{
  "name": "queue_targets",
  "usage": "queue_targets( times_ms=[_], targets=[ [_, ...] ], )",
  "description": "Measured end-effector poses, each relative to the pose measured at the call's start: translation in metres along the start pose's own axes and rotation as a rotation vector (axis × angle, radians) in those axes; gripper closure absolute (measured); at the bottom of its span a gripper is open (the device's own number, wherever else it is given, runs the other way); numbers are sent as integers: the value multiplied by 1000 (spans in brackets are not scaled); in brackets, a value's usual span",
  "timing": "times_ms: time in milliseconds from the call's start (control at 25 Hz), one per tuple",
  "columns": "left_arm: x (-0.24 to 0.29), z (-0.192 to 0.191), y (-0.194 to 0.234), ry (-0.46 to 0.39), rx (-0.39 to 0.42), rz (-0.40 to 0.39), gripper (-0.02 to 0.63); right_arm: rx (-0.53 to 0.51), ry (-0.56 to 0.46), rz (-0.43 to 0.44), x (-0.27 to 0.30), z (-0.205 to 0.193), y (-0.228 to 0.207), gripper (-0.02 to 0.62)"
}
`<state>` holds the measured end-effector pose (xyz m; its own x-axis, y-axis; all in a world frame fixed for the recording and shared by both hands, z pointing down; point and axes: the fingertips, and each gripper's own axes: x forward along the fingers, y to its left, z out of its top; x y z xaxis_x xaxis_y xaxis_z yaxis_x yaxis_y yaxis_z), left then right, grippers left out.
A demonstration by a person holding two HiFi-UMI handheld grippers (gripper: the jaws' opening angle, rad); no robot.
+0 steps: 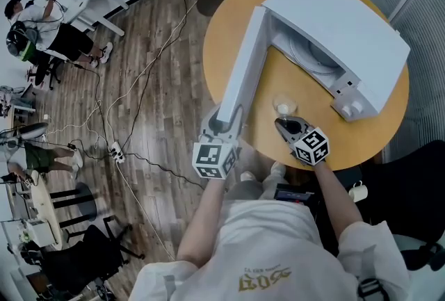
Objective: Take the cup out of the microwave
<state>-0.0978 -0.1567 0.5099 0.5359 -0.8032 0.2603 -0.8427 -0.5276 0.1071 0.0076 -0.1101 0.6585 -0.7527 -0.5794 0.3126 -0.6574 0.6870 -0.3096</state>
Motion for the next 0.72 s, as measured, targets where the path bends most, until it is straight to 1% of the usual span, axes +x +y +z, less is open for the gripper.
queue_targets(
  times_ms=[320, 720],
  targets=[
    [1, -3, -1, 22, 23, -13, 428, -40, 16, -49, 0, -2, 0, 571],
    [1, -4, 1, 23, 29, -32, 428, -95, 51, -100, 0, -10, 3, 557]
  ],
)
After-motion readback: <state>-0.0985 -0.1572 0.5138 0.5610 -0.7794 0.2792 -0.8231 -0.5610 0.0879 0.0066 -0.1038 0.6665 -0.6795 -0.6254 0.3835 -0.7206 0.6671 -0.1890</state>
